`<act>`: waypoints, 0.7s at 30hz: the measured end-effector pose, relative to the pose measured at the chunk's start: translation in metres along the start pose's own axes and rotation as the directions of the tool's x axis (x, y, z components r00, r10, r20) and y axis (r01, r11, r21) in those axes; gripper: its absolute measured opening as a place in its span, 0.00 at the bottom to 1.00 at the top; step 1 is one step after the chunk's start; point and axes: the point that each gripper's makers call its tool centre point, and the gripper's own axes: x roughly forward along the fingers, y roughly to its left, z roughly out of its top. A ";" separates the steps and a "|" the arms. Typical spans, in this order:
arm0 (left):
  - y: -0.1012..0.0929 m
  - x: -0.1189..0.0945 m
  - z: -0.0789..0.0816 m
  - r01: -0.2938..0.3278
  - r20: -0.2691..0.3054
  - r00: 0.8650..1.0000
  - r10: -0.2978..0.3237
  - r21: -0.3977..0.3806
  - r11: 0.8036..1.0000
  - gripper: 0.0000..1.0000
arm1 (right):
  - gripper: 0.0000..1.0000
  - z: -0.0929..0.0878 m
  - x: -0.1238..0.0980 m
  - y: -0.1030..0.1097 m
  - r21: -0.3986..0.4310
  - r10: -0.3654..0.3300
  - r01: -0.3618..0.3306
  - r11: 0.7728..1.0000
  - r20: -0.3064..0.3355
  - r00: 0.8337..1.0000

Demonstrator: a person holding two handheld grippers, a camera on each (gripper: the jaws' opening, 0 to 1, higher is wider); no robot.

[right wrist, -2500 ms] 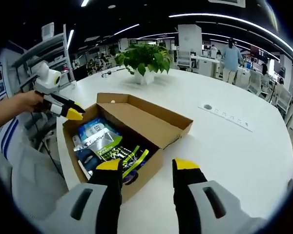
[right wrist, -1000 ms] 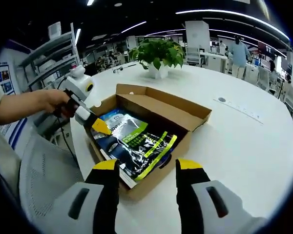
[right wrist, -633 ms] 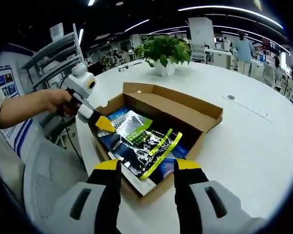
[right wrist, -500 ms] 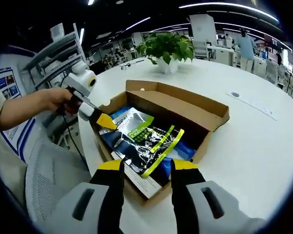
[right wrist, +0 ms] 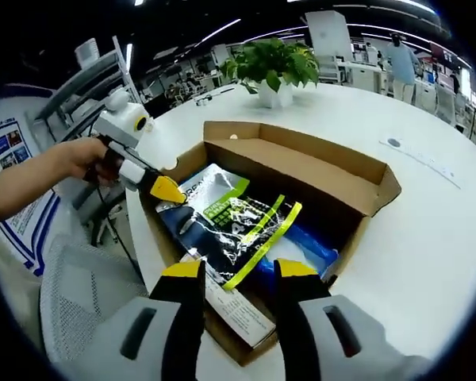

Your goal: Operate the shoe box by opening the lid, removing the specified soft item, and placing it in the target area until the item is outside and the box remains undamaged.

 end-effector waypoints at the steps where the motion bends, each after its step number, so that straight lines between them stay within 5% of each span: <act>1: 0.001 0.000 0.000 -0.003 -0.001 1.000 0.003 0.006 1.000 0.00 | 0.31 0.001 0.002 0.000 0.003 0.002 -0.002 1.000 0.000 1.000; 21: 0.004 -0.003 -0.002 -0.008 0.008 1.000 0.008 0.049 0.999 0.00 | 0.30 0.004 0.038 -0.009 -0.042 -0.014 0.012 0.999 -0.053 0.998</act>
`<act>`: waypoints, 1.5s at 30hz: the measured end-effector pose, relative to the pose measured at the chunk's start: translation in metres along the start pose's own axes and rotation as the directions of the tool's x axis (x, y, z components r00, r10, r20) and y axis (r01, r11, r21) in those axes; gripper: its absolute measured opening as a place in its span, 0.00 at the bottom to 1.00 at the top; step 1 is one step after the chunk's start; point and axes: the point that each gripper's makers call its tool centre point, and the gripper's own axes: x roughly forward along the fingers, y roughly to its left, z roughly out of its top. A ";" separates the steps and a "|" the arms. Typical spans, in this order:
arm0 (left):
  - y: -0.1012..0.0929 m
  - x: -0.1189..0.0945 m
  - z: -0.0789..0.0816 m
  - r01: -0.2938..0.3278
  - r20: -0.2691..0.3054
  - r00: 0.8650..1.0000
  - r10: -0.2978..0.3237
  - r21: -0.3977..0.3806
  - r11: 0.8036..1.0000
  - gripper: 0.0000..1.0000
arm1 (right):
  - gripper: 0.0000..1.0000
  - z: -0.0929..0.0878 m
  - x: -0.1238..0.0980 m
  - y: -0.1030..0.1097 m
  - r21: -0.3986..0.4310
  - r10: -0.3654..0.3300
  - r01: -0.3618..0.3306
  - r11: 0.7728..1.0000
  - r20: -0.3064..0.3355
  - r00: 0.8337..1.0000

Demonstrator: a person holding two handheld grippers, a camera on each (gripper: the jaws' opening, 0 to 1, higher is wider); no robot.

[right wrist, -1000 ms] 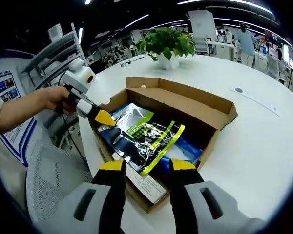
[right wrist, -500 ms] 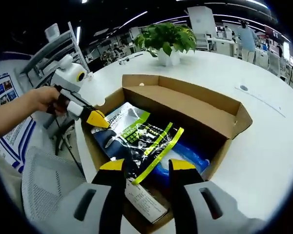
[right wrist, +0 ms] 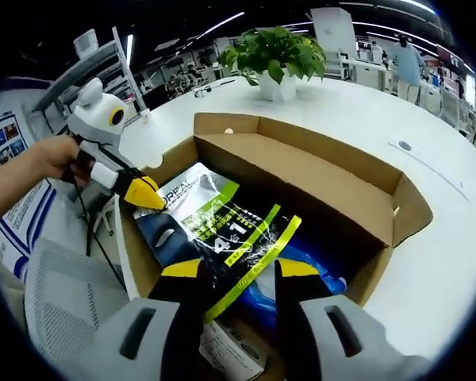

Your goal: Operate the shoe box by opening the lid, removing the specified soft item, and placing it in the target area until the item is outside and the box remains undamaged.

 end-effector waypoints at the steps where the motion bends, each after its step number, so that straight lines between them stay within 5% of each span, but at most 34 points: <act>1: 0.000 0.000 0.000 -0.001 0.001 1.000 0.001 0.001 1.000 0.00 | 0.30 -0.001 0.002 -0.001 0.002 -0.001 0.001 1.000 -0.009 1.000; 10: 0.000 0.000 -0.001 -0.014 0.007 1.000 0.014 0.011 1.000 0.00 | 0.21 0.003 0.001 -0.003 0.044 -0.003 0.003 0.999 0.009 1.000; 17: -0.004 0.001 0.001 -0.025 0.020 1.000 0.024 0.017 1.000 0.00 | 0.04 0.002 -0.002 -0.003 0.040 -0.016 0.015 0.999 0.021 1.000; 29: -0.021 -0.002 0.011 -0.029 0.046 0.999 0.027 0.041 0.999 0.00 | 0.02 0.012 -0.027 -0.007 0.071 -0.031 0.025 0.997 0.074 0.997; 45: -0.073 0.015 0.032 0.021 0.046 0.999 -0.027 0.127 0.992 0.00 | 0.00 0.024 -0.086 -0.033 0.174 -0.137 0.108 0.979 0.162 0.977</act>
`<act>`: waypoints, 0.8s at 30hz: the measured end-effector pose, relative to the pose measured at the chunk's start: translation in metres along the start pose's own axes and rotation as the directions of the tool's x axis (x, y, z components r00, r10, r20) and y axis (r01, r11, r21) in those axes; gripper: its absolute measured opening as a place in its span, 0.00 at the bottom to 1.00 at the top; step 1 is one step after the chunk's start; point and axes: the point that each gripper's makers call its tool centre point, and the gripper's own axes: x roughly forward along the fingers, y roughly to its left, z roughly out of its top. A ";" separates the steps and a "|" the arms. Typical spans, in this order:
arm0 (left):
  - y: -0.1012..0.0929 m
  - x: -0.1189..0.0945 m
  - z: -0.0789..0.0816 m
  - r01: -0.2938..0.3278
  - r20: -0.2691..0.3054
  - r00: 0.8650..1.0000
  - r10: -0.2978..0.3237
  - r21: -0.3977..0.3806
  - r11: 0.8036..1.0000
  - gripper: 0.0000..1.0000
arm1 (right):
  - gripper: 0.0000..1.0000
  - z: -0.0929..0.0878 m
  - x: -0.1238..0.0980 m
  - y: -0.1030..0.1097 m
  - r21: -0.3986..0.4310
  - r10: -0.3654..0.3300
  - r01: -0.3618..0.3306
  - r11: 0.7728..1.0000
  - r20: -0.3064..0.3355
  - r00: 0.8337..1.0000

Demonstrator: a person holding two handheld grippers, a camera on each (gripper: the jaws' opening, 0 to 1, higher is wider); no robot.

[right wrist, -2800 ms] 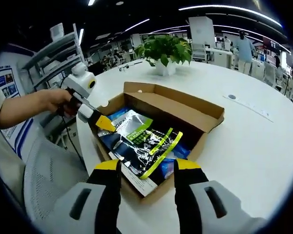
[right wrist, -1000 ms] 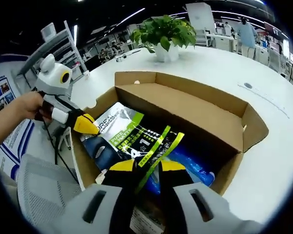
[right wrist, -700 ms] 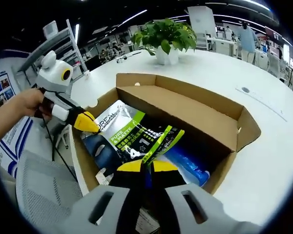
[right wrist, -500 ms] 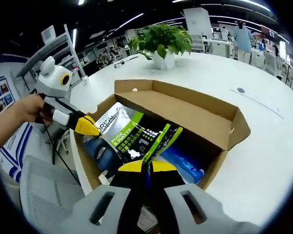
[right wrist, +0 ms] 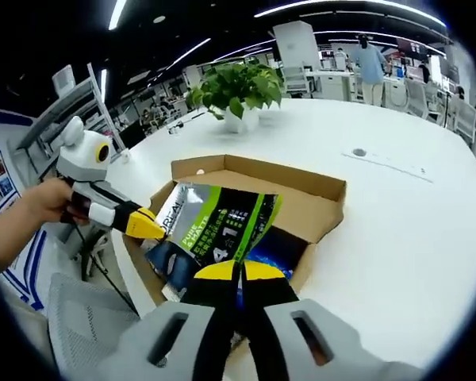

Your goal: Operate the shoe box by opening the lid, removing the specified soft item, and placing it in the target area until the item is outside and the box remains undamaged.

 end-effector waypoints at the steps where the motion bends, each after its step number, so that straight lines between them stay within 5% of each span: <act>1: -0.003 0.001 0.002 0.005 0.002 1.000 -0.005 0.007 1.000 0.00 | 0.00 0.001 -0.003 -0.003 0.005 -0.011 0.011 1.000 0.007 1.000; 24: -0.066 0.050 0.028 0.093 -0.025 0.995 -0.092 0.075 0.993 0.00 | 0.00 -0.001 -0.050 -0.072 0.109 -0.152 0.150 0.983 0.016 0.988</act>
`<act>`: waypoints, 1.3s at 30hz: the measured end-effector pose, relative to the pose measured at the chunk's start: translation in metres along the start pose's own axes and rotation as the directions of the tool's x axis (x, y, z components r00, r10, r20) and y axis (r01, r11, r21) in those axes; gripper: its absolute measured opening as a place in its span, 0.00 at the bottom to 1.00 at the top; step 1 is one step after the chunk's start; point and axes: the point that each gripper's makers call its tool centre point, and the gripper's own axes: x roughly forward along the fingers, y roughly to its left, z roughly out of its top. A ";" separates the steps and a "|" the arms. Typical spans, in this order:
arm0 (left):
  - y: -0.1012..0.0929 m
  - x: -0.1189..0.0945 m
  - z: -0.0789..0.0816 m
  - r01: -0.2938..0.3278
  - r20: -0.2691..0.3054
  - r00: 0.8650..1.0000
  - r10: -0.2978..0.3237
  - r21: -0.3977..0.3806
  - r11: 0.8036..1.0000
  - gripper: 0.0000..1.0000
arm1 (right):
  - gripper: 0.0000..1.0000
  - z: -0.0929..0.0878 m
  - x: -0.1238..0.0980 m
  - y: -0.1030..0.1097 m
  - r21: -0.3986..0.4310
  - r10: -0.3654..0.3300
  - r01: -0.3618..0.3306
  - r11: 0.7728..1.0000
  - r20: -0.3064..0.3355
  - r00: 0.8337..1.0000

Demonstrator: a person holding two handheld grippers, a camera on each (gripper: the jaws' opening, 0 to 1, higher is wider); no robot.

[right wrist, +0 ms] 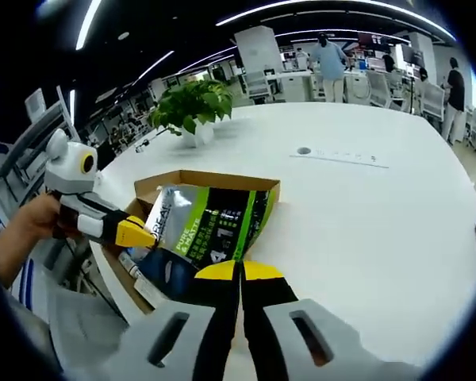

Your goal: Operate the shoe box by opening the lid, removing the specified soft item, and placing it in the target area until the item is outside and the box remains undamaged.

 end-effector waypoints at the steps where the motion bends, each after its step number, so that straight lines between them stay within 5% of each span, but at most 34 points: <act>1: -0.002 0.002 0.001 0.003 -0.001 1.000 -0.003 0.002 1.000 0.00 | 0.00 0.000 -0.002 -0.004 0.002 -0.009 0.009 1.000 0.002 1.000; 27: -0.050 0.066 0.016 0.089 -0.086 0.993 -0.081 0.091 0.992 0.00 | 0.00 -0.009 -0.025 -0.082 0.049 -0.157 0.158 0.986 -0.027 0.987; 39: -0.048 0.099 0.018 0.069 -0.206 0.978 -0.021 0.232 0.970 0.00 | 0.00 -0.027 -0.012 -0.112 0.032 -0.190 0.194 0.981 -0.091 0.978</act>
